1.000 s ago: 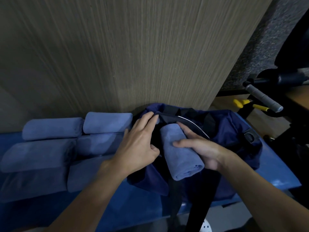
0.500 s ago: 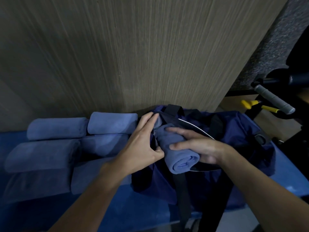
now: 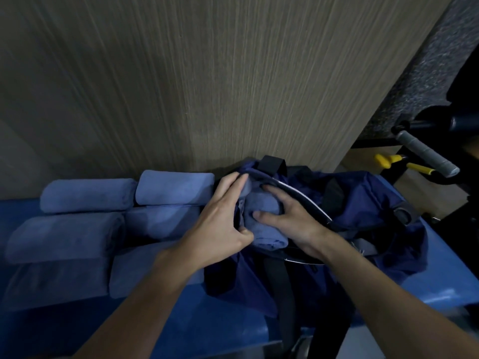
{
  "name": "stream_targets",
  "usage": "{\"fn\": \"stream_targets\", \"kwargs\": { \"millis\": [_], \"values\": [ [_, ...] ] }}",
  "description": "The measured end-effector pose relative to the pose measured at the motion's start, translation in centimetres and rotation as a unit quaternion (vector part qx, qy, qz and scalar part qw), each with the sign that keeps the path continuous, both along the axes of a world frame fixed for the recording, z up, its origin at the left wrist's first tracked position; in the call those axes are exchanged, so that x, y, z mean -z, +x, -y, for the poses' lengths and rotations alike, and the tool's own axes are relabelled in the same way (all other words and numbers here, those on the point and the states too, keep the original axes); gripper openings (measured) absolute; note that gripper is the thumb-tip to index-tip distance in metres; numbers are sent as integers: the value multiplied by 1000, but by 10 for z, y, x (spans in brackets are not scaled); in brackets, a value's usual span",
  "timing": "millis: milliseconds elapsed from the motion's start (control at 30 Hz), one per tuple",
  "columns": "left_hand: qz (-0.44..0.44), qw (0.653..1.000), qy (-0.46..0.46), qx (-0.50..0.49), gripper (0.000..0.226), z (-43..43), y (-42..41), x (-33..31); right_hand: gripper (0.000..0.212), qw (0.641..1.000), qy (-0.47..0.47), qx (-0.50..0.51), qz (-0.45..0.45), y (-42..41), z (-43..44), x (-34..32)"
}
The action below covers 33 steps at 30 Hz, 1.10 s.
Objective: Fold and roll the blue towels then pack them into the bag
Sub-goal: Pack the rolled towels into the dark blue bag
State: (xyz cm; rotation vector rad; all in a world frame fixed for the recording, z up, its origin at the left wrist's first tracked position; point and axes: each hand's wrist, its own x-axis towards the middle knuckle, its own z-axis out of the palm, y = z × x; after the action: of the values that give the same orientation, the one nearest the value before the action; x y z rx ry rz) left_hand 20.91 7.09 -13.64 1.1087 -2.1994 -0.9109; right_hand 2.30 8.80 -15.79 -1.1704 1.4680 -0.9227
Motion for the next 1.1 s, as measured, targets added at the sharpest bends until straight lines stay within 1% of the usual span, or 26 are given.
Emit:
{"fn": "stream_targets", "kwargs": {
  "millis": [33,67,133,167,233,300,333,367,400,433,467,500,533,567,600,633,667,700,733,800,833,867,933,967,1067,1100],
  "values": [
    [-2,1000,-1,1,93,0,0,0,70,1000,-10,24,14,4,0,4],
    [-3,1000,-2,2,93,0,0,-1,68,999,-5,32,-10,7,1,9],
    [2,1000,-5,3,92,-3,1,-1,70,997,24,4,-76,11,2,15],
    [4,1000,-7,1,92,-4,1,-1,72,995,33,-12,-88,11,2,14],
    [0,1000,-13,-4,92,-3,1,-2,76,997,39,-26,-64,10,4,8],
    [-3,1000,-23,-2,93,-3,0,-5,81,999,31,-1,-40,10,6,6],
    [0,1000,-29,0,93,-4,0,-7,83,998,31,18,-57,11,7,7],
    [6,999,-33,4,93,-6,-1,-8,84,995,33,26,-92,13,8,10],
    [13,999,-36,9,93,-8,-3,-10,80,990,44,24,-128,15,10,10],
    [18,999,-38,12,93,-10,-3,-10,71,988,55,22,-142,18,12,9],
    [20,999,-39,13,93,-12,-4,-12,59,988,67,22,-136,20,14,6],
    [17,999,-40,12,94,-12,-4,-13,48,991,70,19,-108,22,15,2],
    [10,999,-42,12,94,-12,-4,-14,51,994,67,16,-88,24,16,1],
    [0,999,-41,10,95,-11,-4,-14,68,994,60,19,-84,24,17,3],
    [-6,999,-38,8,95,-10,-4,-14,91,992,62,12,-110,25,19,7],
    [-6,999,-34,7,95,-11,-4,-14,108,987,71,4,-145,25,21,15],
    [-2,999,-33,8,95,-11,-4,-14,114,981,82,-1,-176,22,25,27],
    [2,999,-36,8,95,-12,-4,-13,109,977,89,-10,-193,16,30,41],
    [2,999,-39,8,96,-11,-4,-12,99,973,91,-21,-210,15,31,43],
    [-2,999,-34,3,97,-10,-3,-10,83,967,78,-36,-240,18,23,25],
    [-3,999,-32,1,97,-8,-2,-10,79,965,76,-39,-249,18,16,18],
    [-3,999,-32,0,98,-8,-2,-10,79,960,86,-50,-263,20,9,12],
    [-2,1000,-27,3,99,-7,-1,-9,88,946,107,-79,-297,17,2,13],
    [-2,1000,-23,7,99,-8,-1,-8,92,943,107,-78,-304,17,2,15],
    [3,999,-30,11,98,-9,-1,-9,108,961,57,-28,-269,20,6,17],
    [4,999,-32,12,98,-9,-1,-8,107,962,52,-22,-267,21,8,18]
  ]
}}
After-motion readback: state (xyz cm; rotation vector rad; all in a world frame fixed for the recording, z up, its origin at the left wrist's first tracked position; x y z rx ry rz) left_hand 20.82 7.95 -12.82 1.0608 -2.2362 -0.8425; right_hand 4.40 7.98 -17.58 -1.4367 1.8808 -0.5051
